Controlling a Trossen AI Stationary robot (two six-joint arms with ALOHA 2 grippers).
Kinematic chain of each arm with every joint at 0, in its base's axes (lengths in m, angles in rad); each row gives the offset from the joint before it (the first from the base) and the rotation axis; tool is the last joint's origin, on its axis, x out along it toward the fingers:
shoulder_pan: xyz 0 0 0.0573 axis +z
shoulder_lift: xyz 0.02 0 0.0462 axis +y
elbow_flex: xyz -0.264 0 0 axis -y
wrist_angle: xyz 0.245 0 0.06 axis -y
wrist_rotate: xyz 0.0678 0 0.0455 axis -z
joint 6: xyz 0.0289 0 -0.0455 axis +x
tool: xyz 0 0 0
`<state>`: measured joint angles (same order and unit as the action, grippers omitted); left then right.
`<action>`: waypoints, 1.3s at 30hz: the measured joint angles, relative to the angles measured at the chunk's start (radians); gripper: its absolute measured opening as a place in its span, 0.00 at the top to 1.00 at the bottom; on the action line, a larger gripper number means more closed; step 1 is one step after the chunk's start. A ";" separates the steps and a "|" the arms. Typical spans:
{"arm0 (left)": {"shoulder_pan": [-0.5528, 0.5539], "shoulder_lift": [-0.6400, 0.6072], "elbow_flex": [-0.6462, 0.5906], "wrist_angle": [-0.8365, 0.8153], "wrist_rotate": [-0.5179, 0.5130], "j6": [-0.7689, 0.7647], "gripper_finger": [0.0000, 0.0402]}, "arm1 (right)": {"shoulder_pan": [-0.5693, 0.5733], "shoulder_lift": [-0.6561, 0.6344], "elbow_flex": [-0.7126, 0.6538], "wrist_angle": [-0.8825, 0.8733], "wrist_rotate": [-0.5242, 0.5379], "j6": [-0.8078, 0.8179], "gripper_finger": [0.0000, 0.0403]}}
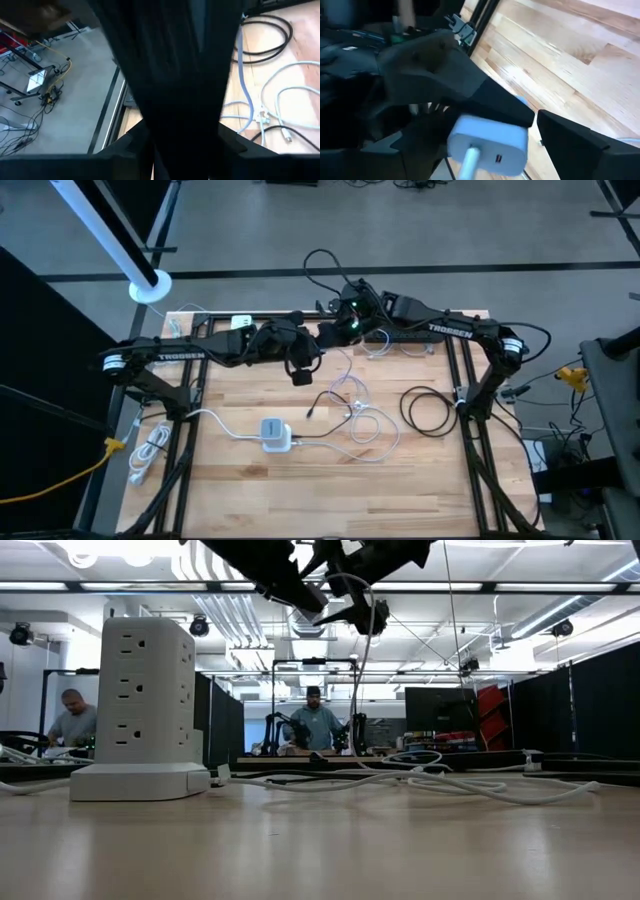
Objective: Insert USB
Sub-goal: Insert the purple charger adapter into the light green outlet extension
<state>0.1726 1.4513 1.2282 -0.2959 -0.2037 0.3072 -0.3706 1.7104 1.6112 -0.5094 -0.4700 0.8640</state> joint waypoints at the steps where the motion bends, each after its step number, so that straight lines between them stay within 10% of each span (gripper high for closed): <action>1: 0.000 0.000 0.000 0.004 0.000 -0.009 0.71 | 0.000 0.003 0.000 0.002 0.000 -0.001 0.25; 13: 0.000 0.000 -0.001 -0.011 -0.039 -0.057 0.71 | 0.000 0.008 0.001 -0.003 0.030 0.012 0.53; 39: 0.000 -0.093 0.000 -0.131 0.056 -0.004 0.63 | -0.017 -0.002 0.000 0.042 -0.044 -0.001 0.52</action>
<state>0.1726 1.3585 1.2283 -0.4268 -0.1481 0.3036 -0.3877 1.7087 1.6115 -0.4672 -0.5135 0.8631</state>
